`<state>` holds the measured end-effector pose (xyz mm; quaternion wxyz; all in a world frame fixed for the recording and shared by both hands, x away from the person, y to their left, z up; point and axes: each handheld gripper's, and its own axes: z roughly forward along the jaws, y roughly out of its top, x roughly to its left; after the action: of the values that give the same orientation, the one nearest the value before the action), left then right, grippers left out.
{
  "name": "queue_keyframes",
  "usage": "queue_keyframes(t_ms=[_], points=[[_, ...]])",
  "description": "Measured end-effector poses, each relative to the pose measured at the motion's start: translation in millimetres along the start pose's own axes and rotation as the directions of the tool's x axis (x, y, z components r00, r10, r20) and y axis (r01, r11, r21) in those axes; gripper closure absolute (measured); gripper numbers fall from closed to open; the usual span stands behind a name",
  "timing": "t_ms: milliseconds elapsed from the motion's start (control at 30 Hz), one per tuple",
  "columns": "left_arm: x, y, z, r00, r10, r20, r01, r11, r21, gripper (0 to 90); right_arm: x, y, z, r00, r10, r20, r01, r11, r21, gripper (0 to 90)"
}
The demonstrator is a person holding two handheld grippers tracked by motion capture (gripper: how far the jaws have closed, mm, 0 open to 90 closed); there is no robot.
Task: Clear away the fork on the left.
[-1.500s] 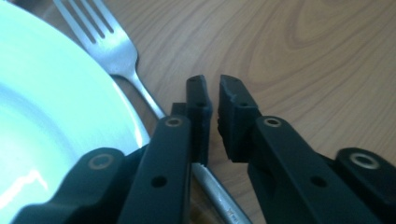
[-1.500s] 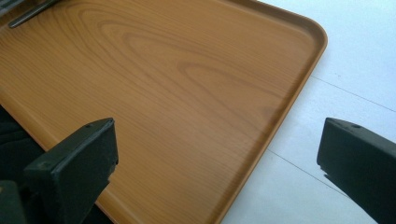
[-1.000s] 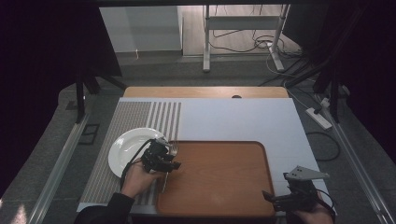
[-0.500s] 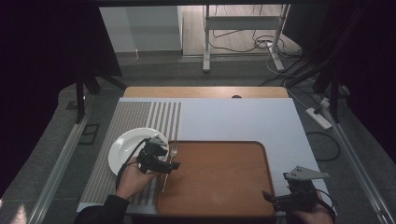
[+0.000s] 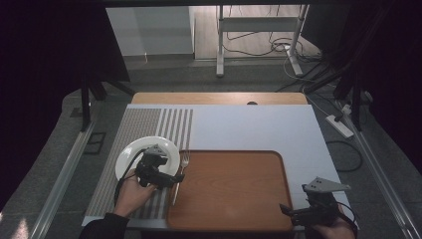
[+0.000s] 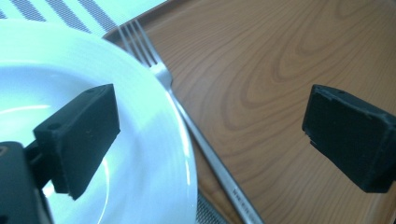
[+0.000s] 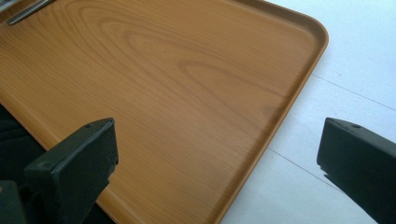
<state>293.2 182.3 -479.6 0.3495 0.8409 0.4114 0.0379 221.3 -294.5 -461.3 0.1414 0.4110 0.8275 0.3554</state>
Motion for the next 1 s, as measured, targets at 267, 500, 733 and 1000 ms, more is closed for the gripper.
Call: queue_keyframes(t_ms=[267,500,733,1000], points=[[3.0,-11.7,-10.9,1.0,-0.007,-0.004,0.007,0.9994,-0.033,1.0,0.2,0.0,0.0,1.0,-0.002,0.0,0.002,1.0,0.002,0.0],[3.8,-19.3,-15.8,0.9992,0.008,-0.04,-0.01,0.9991,-0.041,0.0,0.3,0.0,-0.1,1.0,-0.002,0.0,0.002,1.0,0.003,0.0],[6.0,-26.5,-22.7,0.9988,-0.005,-0.049,0.002,0.9979,-0.065,0.0,0.5,-0.1,0.0,1.0,-0.003,0.0,0.003,1.0,0.005,0.0],[8.3,-36.0,-30.3,0.9982,-0.022,-0.055,0.018,0.9969,-0.077,0.0,0.7,-0.1,-0.1,1.0,-0.002,0.001,0.002,1.0,0.006,0.0]])
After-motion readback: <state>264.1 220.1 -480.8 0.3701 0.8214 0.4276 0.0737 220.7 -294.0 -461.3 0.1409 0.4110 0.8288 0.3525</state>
